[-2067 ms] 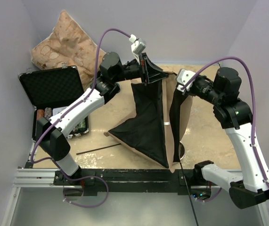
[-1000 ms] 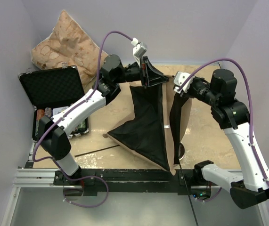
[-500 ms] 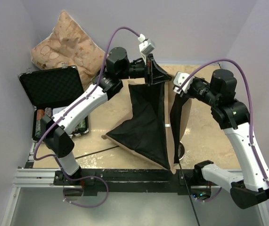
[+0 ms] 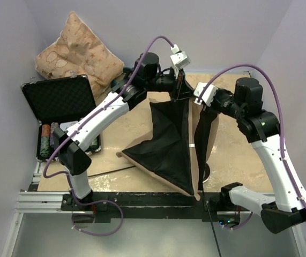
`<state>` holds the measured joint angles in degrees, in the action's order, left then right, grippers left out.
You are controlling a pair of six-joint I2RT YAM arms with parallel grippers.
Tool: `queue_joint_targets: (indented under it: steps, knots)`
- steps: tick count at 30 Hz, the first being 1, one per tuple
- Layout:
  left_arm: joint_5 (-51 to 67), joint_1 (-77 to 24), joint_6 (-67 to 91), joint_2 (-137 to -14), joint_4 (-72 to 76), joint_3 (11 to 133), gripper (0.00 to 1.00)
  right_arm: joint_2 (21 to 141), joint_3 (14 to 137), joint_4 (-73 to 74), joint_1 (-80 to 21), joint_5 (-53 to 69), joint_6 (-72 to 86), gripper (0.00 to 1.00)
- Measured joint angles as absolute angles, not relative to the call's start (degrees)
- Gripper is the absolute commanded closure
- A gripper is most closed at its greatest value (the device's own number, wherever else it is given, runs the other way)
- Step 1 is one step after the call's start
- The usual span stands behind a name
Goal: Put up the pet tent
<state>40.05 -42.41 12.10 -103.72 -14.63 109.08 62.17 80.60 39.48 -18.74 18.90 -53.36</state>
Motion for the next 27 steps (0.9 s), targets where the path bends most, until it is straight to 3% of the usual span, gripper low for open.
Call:
queue_joint_targets:
  steps: [1,4,5,6,11,17,27]
  knots:
    - [40.1,-42.4,11.8,-103.7,-14.9,109.1,0.62,62.3,80.6,39.6,-18.7,18.9,-53.1,1.0]
    - [42.0,-41.6,13.5,-103.5,-12.9,107.7,0.48,62.2,80.6,38.2,-18.9,19.3,-51.8,1.0]
    - [43.2,-41.1,14.6,-103.3,-11.7,106.7,0.34,62.1,80.6,37.7,-19.0,19.5,-51.2,1.0]
    - [44.5,-40.2,16.4,-103.0,-9.8,105.0,0.27,62.0,80.6,37.4,-19.2,19.7,-50.5,1.0]
    - [51.4,-31.0,24.5,-100.1,1.0,94.7,0.06,60.9,78.9,34.3,-19.7,20.0,-47.4,1.0]
    - [55.0,-18.6,22.8,-94.3,0.4,87.7,0.0,58.7,76.3,30.7,-19.6,18.0,-42.4,1.0]
    - [54.7,-9.3,-13.7,-84.9,-32.6,85.5,0.0,57.5,73.6,21.9,-19.4,10.9,-34.3,1.0]
